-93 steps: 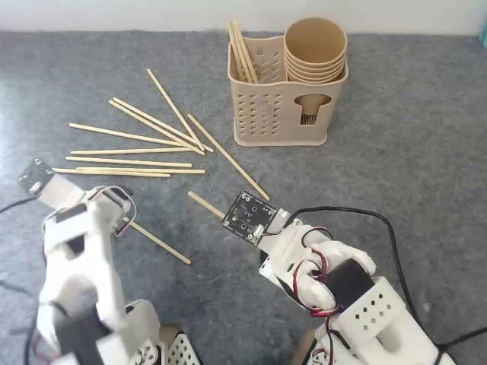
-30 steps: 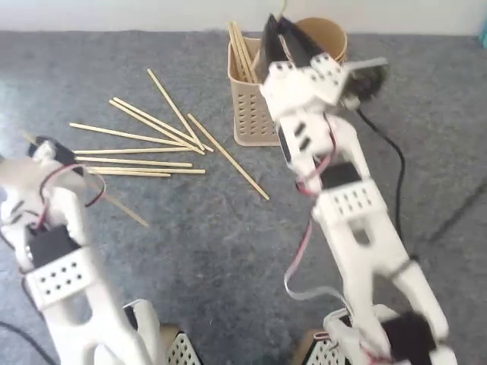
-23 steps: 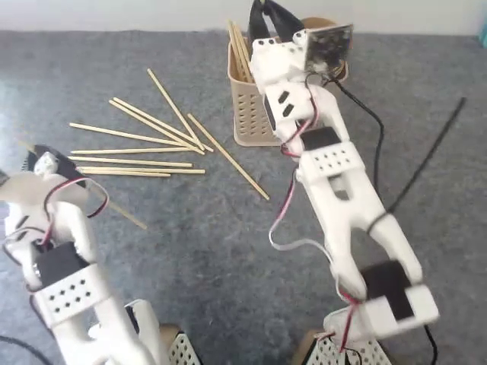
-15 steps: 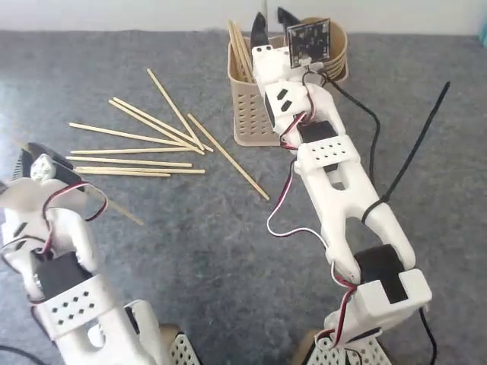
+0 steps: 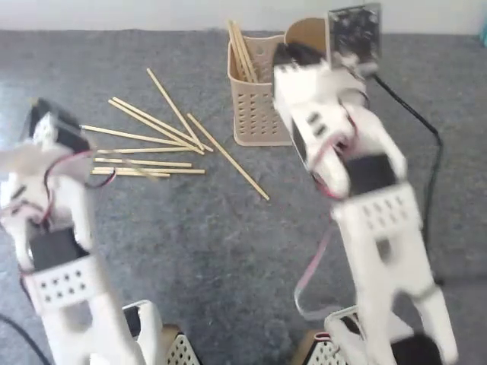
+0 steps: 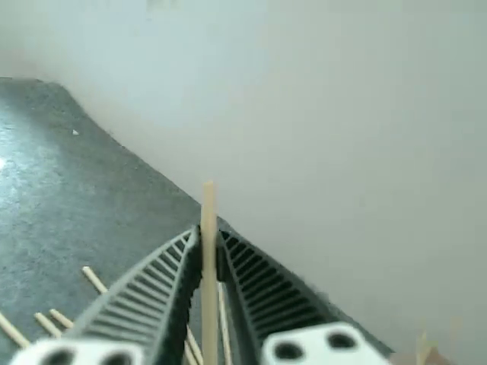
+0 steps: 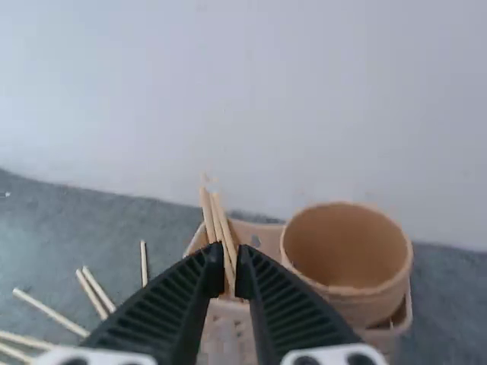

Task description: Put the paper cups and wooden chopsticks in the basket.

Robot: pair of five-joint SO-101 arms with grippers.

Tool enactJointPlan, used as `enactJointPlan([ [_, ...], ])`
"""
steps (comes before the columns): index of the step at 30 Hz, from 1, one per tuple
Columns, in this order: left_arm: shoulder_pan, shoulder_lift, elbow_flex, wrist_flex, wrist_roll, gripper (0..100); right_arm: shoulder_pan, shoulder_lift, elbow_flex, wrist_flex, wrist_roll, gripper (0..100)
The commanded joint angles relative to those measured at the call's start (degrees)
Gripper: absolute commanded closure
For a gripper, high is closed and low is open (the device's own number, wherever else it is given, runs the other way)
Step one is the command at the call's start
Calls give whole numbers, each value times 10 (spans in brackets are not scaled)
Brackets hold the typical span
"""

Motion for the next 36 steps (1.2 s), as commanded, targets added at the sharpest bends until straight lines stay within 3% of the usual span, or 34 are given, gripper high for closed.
enactJointPlan([
  [1,48,114,-180,45,28,989,29,-94,-33,131,-9,961],
  [7,133,294,-434,84,43,989,61,-161,-33,269,-9,961],
  [13,216,402,-605,80,40,989,78,-182,-3,359,-10,963],
  [16,239,451,-684,79,29,988,96,-217,62,345,-10,990],
  [22,273,540,-812,52,-66,988,94,-351,250,284,-11,990],
  [31,314,643,-829,4,-171,988,72,-485,466,199,-7,990],
  [36,322,704,-829,-99,-198,988,25,-516,545,162,-10,990],
])
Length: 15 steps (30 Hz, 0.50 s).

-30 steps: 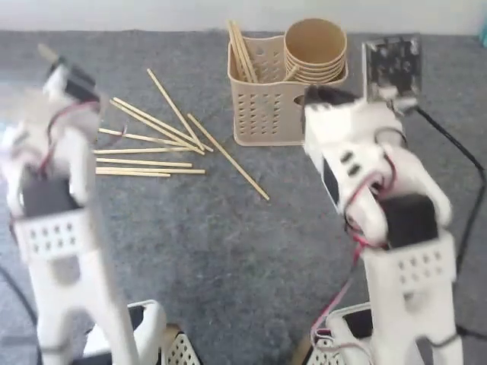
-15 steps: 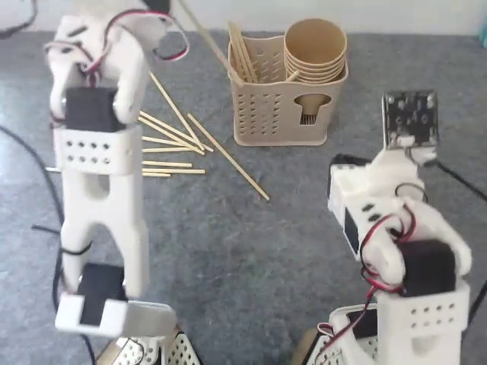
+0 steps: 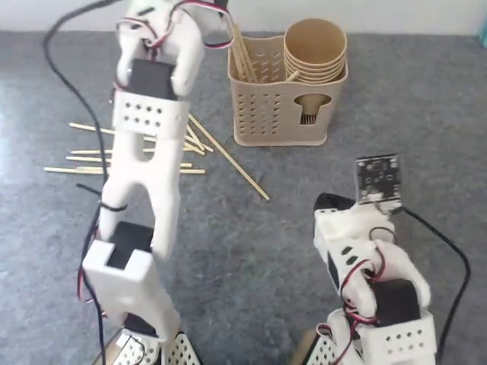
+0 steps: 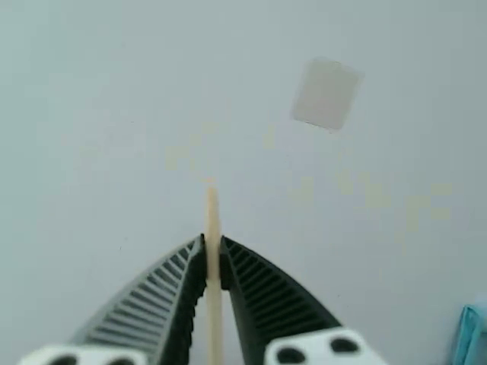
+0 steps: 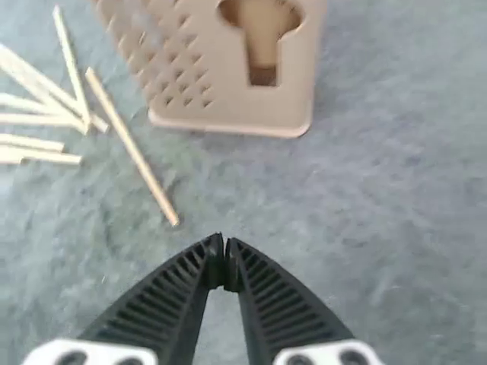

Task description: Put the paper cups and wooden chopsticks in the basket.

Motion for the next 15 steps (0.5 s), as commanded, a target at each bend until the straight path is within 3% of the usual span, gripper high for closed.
enactJointPlan([
  [1,6,26,-30,-78,-25,988,-24,-27,43,-43,-4,990],
  [10,8,74,-27,-94,-40,966,-33,-104,140,-75,0,990],
  [15,10,70,-32,-16,-3,709,-44,-128,164,-78,0,990],
])
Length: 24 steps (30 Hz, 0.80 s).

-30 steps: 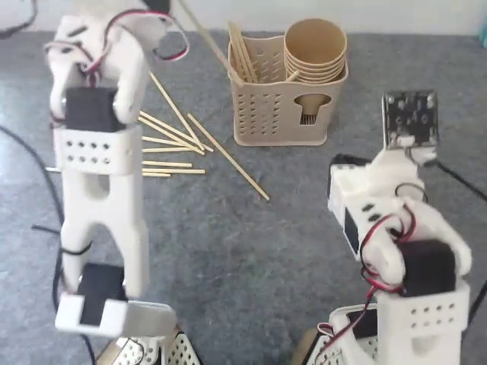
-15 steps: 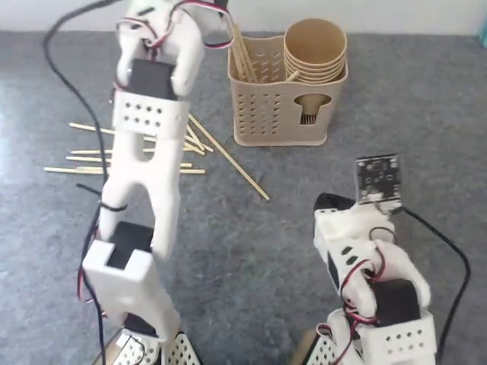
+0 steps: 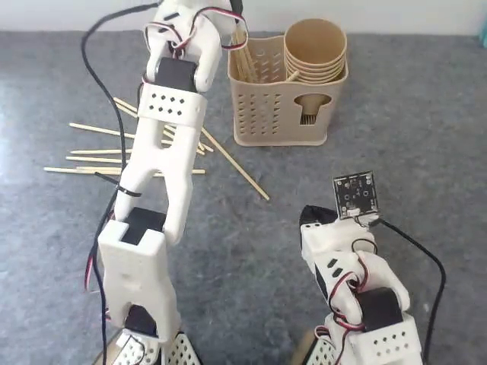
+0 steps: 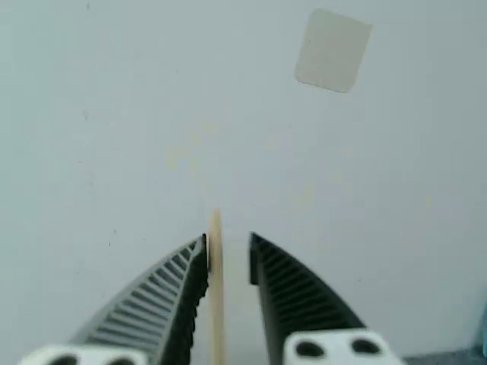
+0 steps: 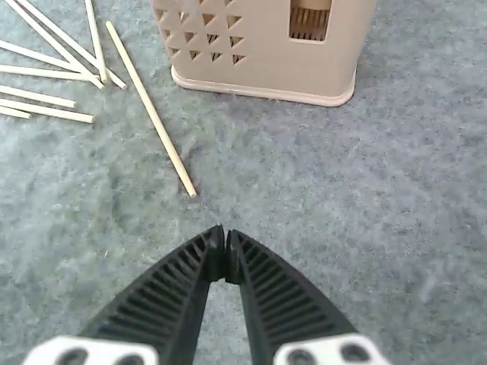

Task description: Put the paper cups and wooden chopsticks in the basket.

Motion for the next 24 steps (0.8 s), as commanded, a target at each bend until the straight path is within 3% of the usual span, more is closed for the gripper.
enactJointPlan([
  [1,3,-15,-36,51,31,659,-22,-14,0,-15,1,990],
  [4,-6,-39,-48,113,33,628,-31,-12,5,-14,1,990],
  [10,-48,-124,-79,257,32,732,-33,-12,16,-19,18,990],
  [19,-199,-236,-81,527,29,758,-56,-11,18,-25,20,990],
  [24,-259,-240,-85,629,29,758,-64,-11,13,-27,20,990],
])
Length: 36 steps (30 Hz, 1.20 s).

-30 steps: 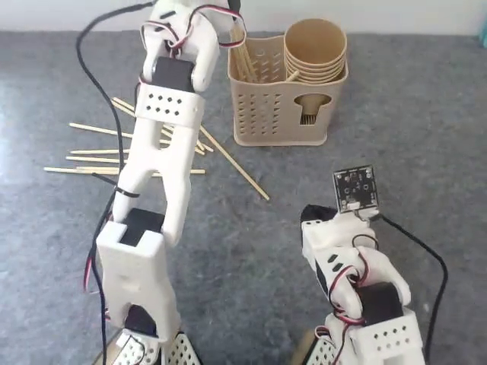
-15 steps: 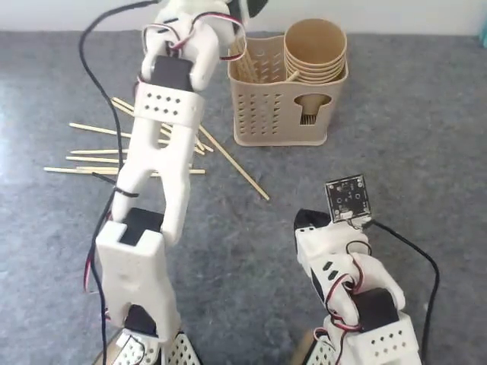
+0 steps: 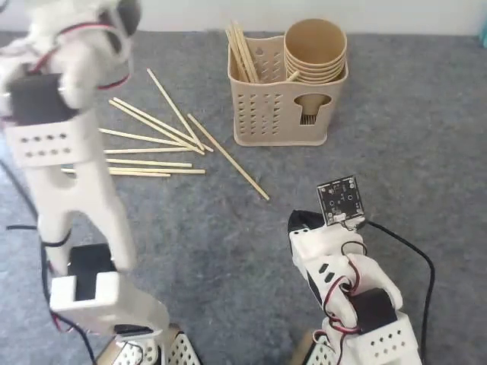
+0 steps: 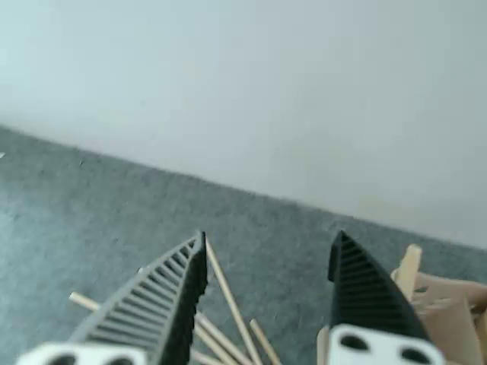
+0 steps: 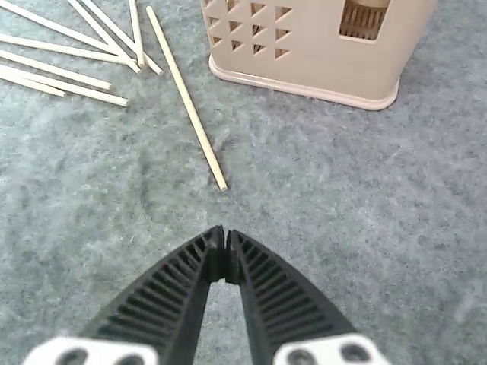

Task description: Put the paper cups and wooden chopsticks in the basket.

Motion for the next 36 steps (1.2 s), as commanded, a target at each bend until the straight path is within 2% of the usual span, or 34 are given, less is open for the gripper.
enactJointPlan([
  [1,-44,-32,-23,62,4,758,-7,-5,-8,-13,13,990],
  [7,-94,-33,-23,148,4,759,-19,48,-67,-11,14,990],
  [10,-116,-50,-7,150,-11,761,-29,133,-111,-12,14,990],
  [16,-128,-171,106,146,-38,759,-32,336,-212,-49,18,990],
  [20,-131,-260,239,119,-45,758,-47,465,-259,-102,61,988],
  [23,-163,-322,382,66,-49,758,-57,558,-297,-125,73,961],
  [27,-236,-413,621,-79,-49,758,-61,672,-355,-146,94,883],
  [29,-262,-459,732,-143,-48,758,-61,724,-393,-150,98,888],
  [32,-285,-506,872,-199,-48,758,-60,794,-455,-148,99,905],
  [36,-289,-520,991,-252,-48,758,-61,880,-525,-149,99,905],
])
